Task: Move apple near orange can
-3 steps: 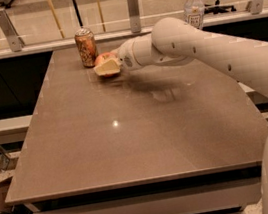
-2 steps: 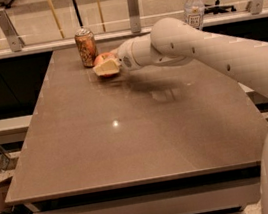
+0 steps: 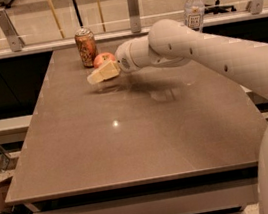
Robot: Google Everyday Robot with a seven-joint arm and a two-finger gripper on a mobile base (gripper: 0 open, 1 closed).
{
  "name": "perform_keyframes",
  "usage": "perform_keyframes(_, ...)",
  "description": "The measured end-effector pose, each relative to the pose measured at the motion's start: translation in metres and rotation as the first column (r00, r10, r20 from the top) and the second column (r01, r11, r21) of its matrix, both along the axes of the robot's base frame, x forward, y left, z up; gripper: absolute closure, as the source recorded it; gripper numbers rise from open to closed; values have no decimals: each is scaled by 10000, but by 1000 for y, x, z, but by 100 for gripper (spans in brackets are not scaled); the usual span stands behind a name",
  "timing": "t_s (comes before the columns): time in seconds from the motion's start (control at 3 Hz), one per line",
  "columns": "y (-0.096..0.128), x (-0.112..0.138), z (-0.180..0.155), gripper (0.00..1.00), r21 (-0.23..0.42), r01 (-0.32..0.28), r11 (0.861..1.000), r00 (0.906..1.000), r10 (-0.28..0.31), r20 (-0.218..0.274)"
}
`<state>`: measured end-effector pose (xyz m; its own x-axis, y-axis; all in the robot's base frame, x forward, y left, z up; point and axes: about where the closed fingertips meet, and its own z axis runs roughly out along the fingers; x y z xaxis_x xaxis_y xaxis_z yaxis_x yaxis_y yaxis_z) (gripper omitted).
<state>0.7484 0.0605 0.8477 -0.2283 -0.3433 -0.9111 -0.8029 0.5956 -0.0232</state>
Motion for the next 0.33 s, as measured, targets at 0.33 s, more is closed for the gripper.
perform_keyframes(0.33, 0, 0, 0, 0, 0, -1, 10000, 10000, 1, -1)
